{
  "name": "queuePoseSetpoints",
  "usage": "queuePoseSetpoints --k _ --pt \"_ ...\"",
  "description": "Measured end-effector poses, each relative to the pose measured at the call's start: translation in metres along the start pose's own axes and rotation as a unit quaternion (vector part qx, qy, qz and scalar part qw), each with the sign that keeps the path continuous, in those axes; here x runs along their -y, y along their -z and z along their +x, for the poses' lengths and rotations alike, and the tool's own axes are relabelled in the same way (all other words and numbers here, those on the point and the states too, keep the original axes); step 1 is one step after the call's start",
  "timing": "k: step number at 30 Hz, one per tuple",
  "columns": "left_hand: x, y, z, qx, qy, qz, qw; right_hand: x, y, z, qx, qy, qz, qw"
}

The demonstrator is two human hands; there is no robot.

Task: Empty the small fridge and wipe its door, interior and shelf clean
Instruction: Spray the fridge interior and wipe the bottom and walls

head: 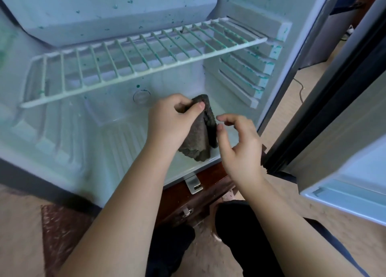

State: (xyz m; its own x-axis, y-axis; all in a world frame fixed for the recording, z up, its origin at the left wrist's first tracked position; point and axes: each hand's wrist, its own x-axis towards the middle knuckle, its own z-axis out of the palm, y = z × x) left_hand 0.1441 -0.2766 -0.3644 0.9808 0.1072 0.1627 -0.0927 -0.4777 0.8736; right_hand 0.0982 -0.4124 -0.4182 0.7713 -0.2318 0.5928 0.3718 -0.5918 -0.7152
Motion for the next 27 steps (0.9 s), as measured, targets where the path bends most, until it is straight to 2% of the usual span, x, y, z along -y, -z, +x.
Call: queuePoseSetpoints --k 3,6,9,11,14,18,24,25,27 --pt "0.000 0.006 0.002 -0.006 0.021 -0.011 1.000 0.000 -0.006 -0.001 0.028 0.025 -0.025 0.999" --pt "0.000 0.013 0.005 -0.011 0.035 -0.019 0.999 0.004 -0.012 -0.003 0.037 0.002 -0.015 0.999" --pt "-0.001 0.016 0.008 -0.007 0.085 -0.081 0.993 0.002 -0.016 -0.002 0.059 -0.006 -0.031 0.998" --pt "0.000 0.017 0.009 0.017 0.108 -0.087 0.990 0.000 -0.016 -0.001 0.065 -0.026 -0.037 0.997" --pt "0.007 0.016 0.013 0.063 0.124 -0.044 0.989 -0.002 -0.010 0.003 0.032 -0.083 -0.017 0.996" --pt "0.016 0.021 0.020 0.062 0.099 0.012 0.993 -0.005 0.000 0.014 0.003 -0.122 0.028 0.992" --pt "0.022 0.025 0.023 -0.047 -0.008 0.188 0.981 0.001 0.010 0.022 0.042 -0.081 0.119 0.989" --pt "0.023 0.024 0.024 -0.047 -0.011 0.184 0.982 0.003 0.011 0.022 0.046 -0.069 0.135 0.987" --pt "0.018 0.021 0.022 -0.008 0.006 0.087 0.996 0.008 0.012 0.023 0.053 -0.050 0.155 0.985"
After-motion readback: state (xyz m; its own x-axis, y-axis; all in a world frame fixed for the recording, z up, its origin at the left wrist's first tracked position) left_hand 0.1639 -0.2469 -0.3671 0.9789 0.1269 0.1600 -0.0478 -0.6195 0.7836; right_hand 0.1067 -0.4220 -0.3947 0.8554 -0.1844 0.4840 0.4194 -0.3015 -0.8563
